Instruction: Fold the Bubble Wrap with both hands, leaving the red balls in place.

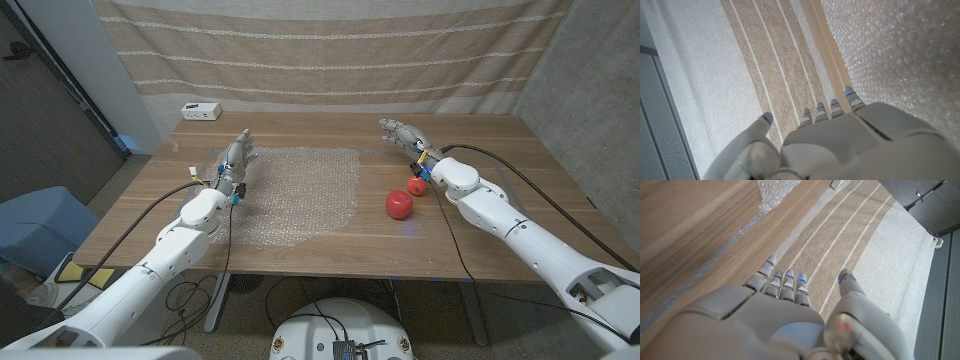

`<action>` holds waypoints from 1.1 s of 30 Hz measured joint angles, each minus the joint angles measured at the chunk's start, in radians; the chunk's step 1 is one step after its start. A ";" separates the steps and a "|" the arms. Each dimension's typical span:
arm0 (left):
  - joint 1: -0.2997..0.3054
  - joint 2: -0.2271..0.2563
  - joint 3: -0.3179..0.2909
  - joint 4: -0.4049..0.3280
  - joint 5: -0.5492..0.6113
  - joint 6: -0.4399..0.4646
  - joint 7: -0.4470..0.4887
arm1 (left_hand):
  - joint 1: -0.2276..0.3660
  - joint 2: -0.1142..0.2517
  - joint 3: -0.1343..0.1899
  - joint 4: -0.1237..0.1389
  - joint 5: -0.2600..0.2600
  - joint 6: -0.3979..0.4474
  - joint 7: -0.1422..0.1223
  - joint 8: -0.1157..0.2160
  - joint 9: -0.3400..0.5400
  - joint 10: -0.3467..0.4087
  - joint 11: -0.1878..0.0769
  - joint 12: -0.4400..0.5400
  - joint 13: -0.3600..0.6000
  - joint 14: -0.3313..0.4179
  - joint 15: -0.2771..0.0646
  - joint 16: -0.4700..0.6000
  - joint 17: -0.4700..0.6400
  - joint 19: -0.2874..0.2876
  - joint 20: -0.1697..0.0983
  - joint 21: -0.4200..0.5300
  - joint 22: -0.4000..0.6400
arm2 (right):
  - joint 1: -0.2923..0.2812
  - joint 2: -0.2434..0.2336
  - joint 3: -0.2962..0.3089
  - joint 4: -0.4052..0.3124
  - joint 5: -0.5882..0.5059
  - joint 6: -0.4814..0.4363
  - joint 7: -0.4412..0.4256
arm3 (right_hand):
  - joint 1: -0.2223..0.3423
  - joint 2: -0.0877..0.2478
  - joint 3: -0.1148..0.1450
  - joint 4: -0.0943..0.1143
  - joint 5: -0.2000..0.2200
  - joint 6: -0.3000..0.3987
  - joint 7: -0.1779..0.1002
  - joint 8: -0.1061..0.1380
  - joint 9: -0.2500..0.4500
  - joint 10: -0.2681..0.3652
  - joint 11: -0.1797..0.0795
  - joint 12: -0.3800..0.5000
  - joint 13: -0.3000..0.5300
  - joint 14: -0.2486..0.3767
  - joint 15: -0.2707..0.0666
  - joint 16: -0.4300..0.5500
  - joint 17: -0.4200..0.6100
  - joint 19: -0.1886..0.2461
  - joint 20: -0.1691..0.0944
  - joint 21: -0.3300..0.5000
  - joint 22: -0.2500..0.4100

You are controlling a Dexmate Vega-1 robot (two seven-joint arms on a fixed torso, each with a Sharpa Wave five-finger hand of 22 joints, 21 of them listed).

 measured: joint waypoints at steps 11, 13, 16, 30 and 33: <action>0.094 0.044 -0.046 -0.109 0.019 0.058 0.109 | 0.014 0.005 0.004 -0.011 -0.010 0.020 0.005 0.000 0.000 0.021 0.000 0.000 0.000 0.020 0.006 0.000 0.000 0.014 0.007 0.000 0.000 | 0.050 0.009 -0.055 0.005 -0.076 -0.025 0.027 | 0.007 0.007 0.004 -0.001 0.000 0.004 -0.004 0.004 0.000 0.000 0.000 0.000 0.000 0.000 0.000 0.000 0.002 0.000 0.000 0.000 0.000; 0.122 0.055 -0.061 -0.138 0.021 0.071 0.128 | 0.016 0.002 0.004 -0.012 -0.014 0.020 0.005 0.000 0.000 0.025 0.003 0.000 0.000 0.026 0.001 0.000 0.000 0.014 0.007 0.000 0.000 | 0.060 0.012 -0.065 0.008 -0.089 -0.030 0.029 | 0.013 0.013 0.006 0.001 0.000 0.007 -0.007 0.004 0.000 0.000 0.000 0.000 0.000 0.002 -0.002 0.000 0.003 0.000 0.000 0.000 0.000; 0.139 0.063 -0.071 -0.157 0.025 0.088 0.152 | 0.018 0.004 0.000 -0.015 -0.014 0.020 0.005 0.000 0.000 0.024 0.003 0.000 0.000 0.030 0.005 0.000 0.000 0.020 0.001 0.000 0.000 | 0.075 0.017 -0.080 0.013 -0.108 -0.038 0.033 | 0.013 0.013 0.006 0.001 0.000 0.009 -0.009 0.004 0.000 0.005 -0.005 0.000 0.000 0.004 -0.004 0.000 0.003 0.004 -0.004 0.000 0.000; 0.273 0.097 -0.147 -0.294 0.035 0.198 0.288 | 0.041 0.017 0.010 -0.041 -0.025 0.036 0.011 0.000 0.000 0.035 0.003 0.000 0.000 0.041 0.006 0.000 -0.003 0.025 -0.004 0.000 0.000 | 0.139 0.038 -0.148 0.034 -0.213 -0.073 0.047 | 0.028 0.028 0.018 0.005 -0.004 0.024 -0.016 0.008 0.000 0.014 -0.007 0.004 0.000 0.005 -0.013 0.000 0.003 0.005 -0.013 0.000 0.000; 0.285 0.098 -0.154 -0.307 0.035 0.219 0.312 | 0.042 0.017 0.013 -0.044 -0.025 0.036 0.011 0.000 0.000 0.035 0.003 0.000 0.000 0.041 0.006 0.000 -0.003 0.025 -0.004 -0.008 0.000 | 0.152 0.044 -0.164 0.041 -0.224 -0.075 0.049 | 0.031 0.031 0.018 0.005 -0.004 0.026 -0.018 0.008 0.000 0.016 -0.009 0.004 0.000 0.005 -0.013 0.000 0.003 0.005 -0.013 0.000 0.000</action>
